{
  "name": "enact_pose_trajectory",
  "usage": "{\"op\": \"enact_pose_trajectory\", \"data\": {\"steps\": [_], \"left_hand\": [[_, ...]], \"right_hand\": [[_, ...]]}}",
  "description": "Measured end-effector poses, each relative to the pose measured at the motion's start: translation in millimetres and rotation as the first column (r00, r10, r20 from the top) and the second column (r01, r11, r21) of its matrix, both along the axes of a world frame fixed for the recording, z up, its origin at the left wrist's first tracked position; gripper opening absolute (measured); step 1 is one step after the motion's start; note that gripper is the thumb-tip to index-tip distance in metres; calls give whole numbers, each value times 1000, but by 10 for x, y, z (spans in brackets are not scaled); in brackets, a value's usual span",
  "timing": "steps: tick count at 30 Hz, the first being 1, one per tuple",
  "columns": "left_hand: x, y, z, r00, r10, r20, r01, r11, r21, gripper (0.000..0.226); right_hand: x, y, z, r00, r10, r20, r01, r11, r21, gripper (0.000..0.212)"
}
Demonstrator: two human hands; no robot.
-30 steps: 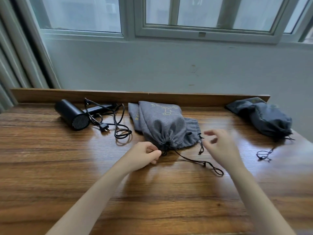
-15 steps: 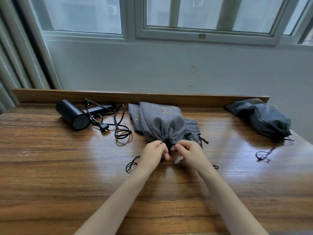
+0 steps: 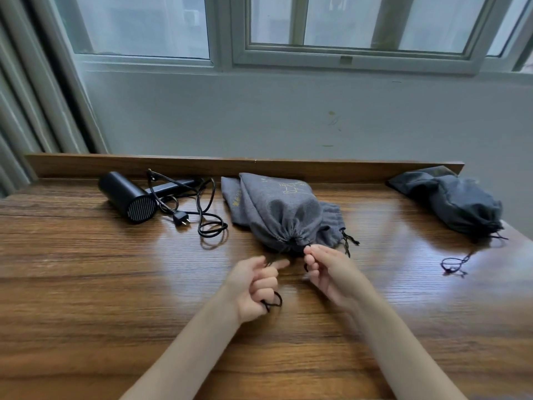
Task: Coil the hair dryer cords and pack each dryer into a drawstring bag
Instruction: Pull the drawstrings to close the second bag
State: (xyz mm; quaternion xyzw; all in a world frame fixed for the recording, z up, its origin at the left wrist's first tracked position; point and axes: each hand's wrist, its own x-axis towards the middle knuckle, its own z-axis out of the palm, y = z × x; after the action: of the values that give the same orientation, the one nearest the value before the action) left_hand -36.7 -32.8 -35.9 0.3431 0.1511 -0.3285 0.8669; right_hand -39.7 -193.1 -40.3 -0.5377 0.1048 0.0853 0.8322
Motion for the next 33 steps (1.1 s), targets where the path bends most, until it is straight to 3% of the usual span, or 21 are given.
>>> {"op": "enact_pose_trajectory", "data": {"steps": [2, 5, 8, 11, 15, 17, 23, 28, 33], "left_hand": [[-54, -77, -4, 996, -92, -22, 89, 990, -109, 22], [-77, -184, 22, 976, -207, 63, 211, 975, -68, 33], [-69, -233, 18, 943, -291, 163, 251, 941, 226, 46], [-59, -231, 0, 888, -362, 284, 168, 829, 533, 32], [-21, -213, -27, 797, -388, 463, -74, 698, 712, 39], [8, -201, -25, 765, -394, 509, -142, 668, 731, 39], [42, -163, -54, 713, -423, 559, -131, 704, 698, 35], [85, -141, -102, 739, -296, 605, -222, 741, 634, 38], [120, -104, -137, 635, -388, 669, -332, 645, 689, 30]], "right_hand": [[-35, 60, 24, 996, -19, -90, 40, 970, 241, 21], [-63, 125, 66, 990, -37, -138, 89, 915, 393, 21], [-74, 113, 94, 987, -16, -160, 84, 899, 430, 22], [-70, 109, 99, 985, 0, -172, 78, 892, 444, 21], [-43, 85, 137, 985, -5, -171, 75, 910, 407, 22], [-38, 65, 162, 987, 33, -156, 36, 907, 420, 23], [-46, 67, 139, 985, 27, -168, 47, 907, 419, 19], [-43, 52, 100, 987, 31, -161, 35, 920, 390, 20], [-42, 44, 63, 993, 29, -119, 8, 956, 293, 20]]}}
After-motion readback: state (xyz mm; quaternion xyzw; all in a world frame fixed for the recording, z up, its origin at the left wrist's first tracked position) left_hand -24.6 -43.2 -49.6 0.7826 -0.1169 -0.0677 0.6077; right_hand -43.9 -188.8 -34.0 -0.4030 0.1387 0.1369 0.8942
